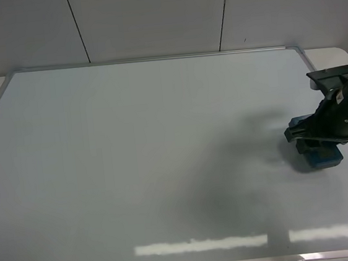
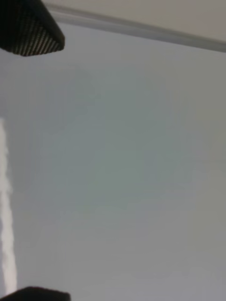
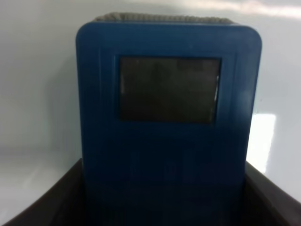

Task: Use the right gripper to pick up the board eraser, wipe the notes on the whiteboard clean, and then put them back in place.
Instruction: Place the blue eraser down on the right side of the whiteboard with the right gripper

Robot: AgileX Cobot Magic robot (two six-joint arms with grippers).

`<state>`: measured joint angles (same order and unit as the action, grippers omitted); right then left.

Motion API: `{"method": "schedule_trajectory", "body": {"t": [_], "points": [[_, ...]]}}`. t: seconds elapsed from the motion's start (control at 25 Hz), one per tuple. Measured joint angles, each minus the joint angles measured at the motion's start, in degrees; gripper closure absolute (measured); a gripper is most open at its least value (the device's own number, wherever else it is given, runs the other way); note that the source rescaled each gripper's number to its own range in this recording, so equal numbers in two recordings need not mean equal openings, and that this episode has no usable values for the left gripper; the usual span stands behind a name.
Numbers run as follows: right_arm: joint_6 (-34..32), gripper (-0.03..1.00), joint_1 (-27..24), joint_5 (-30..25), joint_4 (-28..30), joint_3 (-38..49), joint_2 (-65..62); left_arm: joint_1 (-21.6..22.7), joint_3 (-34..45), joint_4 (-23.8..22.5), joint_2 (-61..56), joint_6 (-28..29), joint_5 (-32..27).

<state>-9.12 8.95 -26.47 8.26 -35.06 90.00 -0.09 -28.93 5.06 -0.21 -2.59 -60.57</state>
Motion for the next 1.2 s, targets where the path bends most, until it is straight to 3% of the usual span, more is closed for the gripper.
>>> {"method": "schedule_trajectory", "body": {"t": [0.6, 0.64, 0.68, 0.72, 0.76, 0.84, 0.96, 1.2], "points": [[-1.04, 0.96, 0.00, 1.47, 0.39, 0.57, 0.56, 0.00, 0.00, 0.00, 0.00, 0.00, 0.00], [-1.05, 0.92, 0.00, 1.51, 0.94, 0.57, 0.56, 0.00, 0.00, 0.00, 0.00, 0.00, 0.00], [-1.05, 0.72, 0.00, 1.59, 1.71, 0.57, 0.56, 0.00, 0.00, 0.00, 0.00, 0.00, 0.00], [-1.08, 0.43, 0.00, 1.75, 2.62, 0.57, 0.56, 0.00, 0.00, 0.00, 0.00, 0.00, 0.00], [-1.27, 0.24, 0.00, 2.19, 3.28, 0.57, 0.56, 0.00, 0.00, 0.00, 0.00, 0.00, 0.00], [-1.60, 0.07, 0.00, 2.60, 3.62, 0.57, 0.56, 0.00, 0.00, 0.00, 0.00, 0.00, 0.00], [-1.89, -0.01, 0.00, 2.60, 3.62, 0.57, 0.56, 0.00, 0.00, 0.00, 0.00, 0.00, 0.00], [-1.94, -0.03, 0.00, 2.60, 3.62, 0.57, 0.56, 0.00, 0.00, 0.00, 0.00, 0.00, 0.00]]}}
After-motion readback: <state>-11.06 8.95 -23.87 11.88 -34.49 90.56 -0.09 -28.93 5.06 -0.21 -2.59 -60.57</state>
